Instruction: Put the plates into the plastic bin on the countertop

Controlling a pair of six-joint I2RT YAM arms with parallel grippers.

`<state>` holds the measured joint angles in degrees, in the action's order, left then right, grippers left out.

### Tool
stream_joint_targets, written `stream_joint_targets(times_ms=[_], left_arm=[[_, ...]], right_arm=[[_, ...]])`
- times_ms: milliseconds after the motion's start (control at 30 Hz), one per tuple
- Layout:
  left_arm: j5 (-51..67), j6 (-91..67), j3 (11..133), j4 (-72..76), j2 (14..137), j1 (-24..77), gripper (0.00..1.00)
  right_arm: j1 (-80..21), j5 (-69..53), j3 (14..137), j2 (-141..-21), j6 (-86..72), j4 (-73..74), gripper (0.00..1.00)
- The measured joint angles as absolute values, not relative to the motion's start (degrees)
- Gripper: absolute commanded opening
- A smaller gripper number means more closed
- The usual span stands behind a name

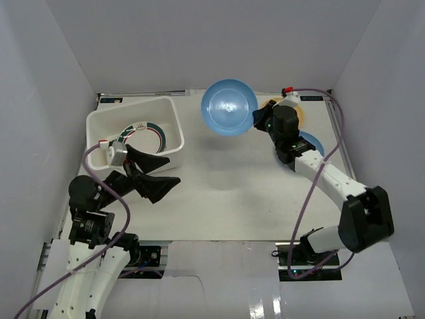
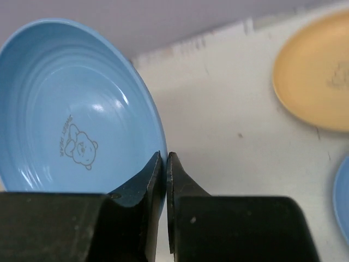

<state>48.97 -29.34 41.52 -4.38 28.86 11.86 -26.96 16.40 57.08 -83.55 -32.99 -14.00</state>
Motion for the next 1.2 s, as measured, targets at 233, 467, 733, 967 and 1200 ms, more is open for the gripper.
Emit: stream_joint_targets(times_ms=[233, 467, 733, 967, 1200], left_arm=[[33.9, -29.1, 50.4, -2.6, 25.8, 12.2, 0.98], [21.4, -26.4, 50.0, -3.5, 26.5, 13.6, 0.98], [9.5, -23.4, 45.6, -4.3, 22.4, 14.4, 0.98], [7.4, -22.7, 45.0, -4.8, 22.4, 14.8, 0.98], [7.0, -22.7, 44.6, -5.0, 22.4, 14.9, 0.98]], right_arm=[[-35.5, 16.2, 75.3, -81.8, -27.2, -12.2, 0.08], [-48.1, 14.9, 102.9, -107.1, -22.7, -4.1, 0.08], [-53.6, 13.1, 121.7, -130.7, -21.4, 6.1, 0.14], [-53.7, 12.7, 122.4, -132.0, -20.9, 6.8, 0.68], [-51.2, 13.4, 104.8, -112.7, -15.2, 4.1, 0.56]])
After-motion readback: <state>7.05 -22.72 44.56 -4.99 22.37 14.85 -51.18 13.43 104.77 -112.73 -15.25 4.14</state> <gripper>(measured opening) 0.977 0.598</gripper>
